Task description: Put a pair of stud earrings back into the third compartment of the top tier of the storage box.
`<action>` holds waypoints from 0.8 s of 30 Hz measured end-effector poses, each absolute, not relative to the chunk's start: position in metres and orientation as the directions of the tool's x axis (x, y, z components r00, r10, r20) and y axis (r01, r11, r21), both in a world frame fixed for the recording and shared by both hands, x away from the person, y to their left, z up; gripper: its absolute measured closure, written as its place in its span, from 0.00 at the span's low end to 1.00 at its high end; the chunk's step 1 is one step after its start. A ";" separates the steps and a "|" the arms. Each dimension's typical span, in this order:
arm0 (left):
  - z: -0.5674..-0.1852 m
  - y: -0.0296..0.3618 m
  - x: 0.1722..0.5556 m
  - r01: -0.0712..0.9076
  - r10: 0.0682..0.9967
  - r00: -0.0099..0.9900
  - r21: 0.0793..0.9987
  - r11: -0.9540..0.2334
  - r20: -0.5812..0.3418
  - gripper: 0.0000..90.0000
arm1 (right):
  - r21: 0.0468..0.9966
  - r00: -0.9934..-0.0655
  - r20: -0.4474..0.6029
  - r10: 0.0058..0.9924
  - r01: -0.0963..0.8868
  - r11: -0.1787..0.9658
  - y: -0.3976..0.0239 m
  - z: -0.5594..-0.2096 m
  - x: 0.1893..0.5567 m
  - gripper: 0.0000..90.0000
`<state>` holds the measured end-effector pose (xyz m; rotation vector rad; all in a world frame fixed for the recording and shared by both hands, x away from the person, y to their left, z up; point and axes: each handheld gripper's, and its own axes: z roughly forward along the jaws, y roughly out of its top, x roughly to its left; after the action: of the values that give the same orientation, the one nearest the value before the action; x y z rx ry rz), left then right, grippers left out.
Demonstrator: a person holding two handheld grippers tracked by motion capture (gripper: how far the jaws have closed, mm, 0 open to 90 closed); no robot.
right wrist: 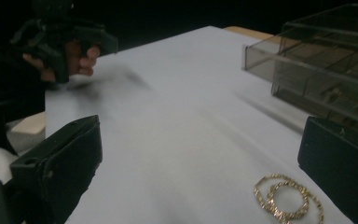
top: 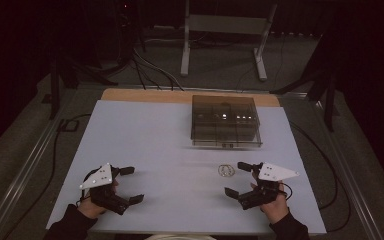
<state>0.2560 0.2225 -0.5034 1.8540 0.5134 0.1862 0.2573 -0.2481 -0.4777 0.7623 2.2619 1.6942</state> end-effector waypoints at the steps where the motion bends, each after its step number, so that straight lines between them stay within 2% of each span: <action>1: -0.503 0.222 0.256 0.253 0.433 0.893 0.933 -0.258 -0.122 0.01 | 0.942 -0.839 0.133 0.527 0.272 0.195 -0.248 -0.476 0.258 0.00; 12: -0.503 0.222 0.256 0.250 0.422 0.898 0.933 -0.258 -0.124 0.01 | 0.943 -0.792 0.125 0.598 0.282 0.176 -0.251 -0.470 0.270 0.00; 14: -0.503 0.222 0.256 0.252 0.424 0.897 0.933 -0.258 -0.125 0.01 | 0.936 -0.800 0.147 0.582 0.303 0.179 -0.251 -0.471 0.274 0.00; 24: -0.503 0.221 0.256 0.253 0.424 0.897 0.933 -0.256 -0.126 0.01 | 0.918 -0.766 0.159 0.623 0.347 0.192 -0.251 -0.480 0.287 0.00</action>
<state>0.2557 0.2206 -0.5026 1.8514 0.5032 0.1763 0.2866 -0.2510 -0.4796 0.9264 2.2193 1.6027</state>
